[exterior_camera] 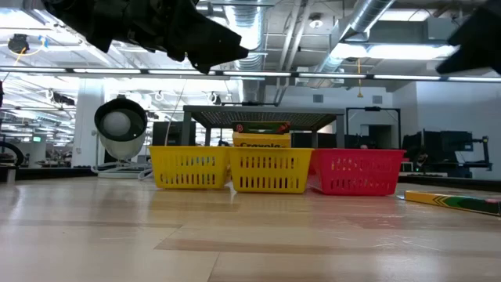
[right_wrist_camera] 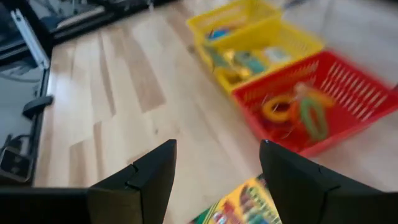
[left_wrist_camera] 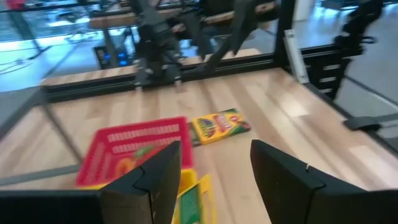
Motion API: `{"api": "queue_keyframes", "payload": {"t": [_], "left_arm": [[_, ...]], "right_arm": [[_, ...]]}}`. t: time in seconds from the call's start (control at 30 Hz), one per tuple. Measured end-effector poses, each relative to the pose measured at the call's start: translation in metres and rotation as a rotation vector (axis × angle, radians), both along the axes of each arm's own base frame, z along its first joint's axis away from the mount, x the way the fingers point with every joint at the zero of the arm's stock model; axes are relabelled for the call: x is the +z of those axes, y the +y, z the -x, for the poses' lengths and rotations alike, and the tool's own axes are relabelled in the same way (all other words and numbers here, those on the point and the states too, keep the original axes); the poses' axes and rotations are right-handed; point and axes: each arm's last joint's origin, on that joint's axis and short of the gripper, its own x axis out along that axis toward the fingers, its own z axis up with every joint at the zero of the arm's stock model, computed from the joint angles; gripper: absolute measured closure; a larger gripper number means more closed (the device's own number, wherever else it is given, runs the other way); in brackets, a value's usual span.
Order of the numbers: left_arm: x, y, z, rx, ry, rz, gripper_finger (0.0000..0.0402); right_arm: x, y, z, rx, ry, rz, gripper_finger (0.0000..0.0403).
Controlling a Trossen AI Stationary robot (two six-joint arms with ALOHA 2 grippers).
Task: Pick & Place Office Desk Supplies
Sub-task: Put the crayon box into the right yellow basket
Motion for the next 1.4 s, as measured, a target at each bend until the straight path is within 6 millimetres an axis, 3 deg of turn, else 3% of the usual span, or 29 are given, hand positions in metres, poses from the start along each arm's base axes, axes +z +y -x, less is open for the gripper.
{"api": "queue_keyframes", "payload": {"t": [0.13, 0.43, 0.7, 0.87, 1.13, 1.4], "left_arm": [[-0.001, -0.005, -0.005, -0.052, 0.007, 0.009, 0.0215], [0.000, -0.022, -0.005, -0.105, 0.007, 0.023, 0.0215], [0.000, -0.037, -0.002, -0.137, 0.014, 0.071, 0.0215], [-0.011, -0.047, -0.006, -0.148, 0.047, 0.128, 0.0215], [-0.036, -0.064, -0.014, -0.179, 0.067, 0.193, 0.0215], [-0.051, -0.079, -0.020, -0.192, 0.130, 0.250, 0.0215]], "right_arm": [[-0.009, -0.001, -0.005, 0.008, 0.086, -0.114, 0.0177], [-0.057, 0.005, -0.010, -0.047, 0.392, -0.271, 0.0177], [-0.081, 0.015, -0.017, -0.077, 0.455, -0.298, 0.0177], [-0.092, 0.020, -0.025, -0.089, 0.436, -0.311, 0.0177], [-0.089, 0.032, -0.040, 0.009, 0.310, -0.393, 0.0177], [-0.105, 0.042, -0.085, 0.121, 0.155, -0.364, 0.0177]]}}
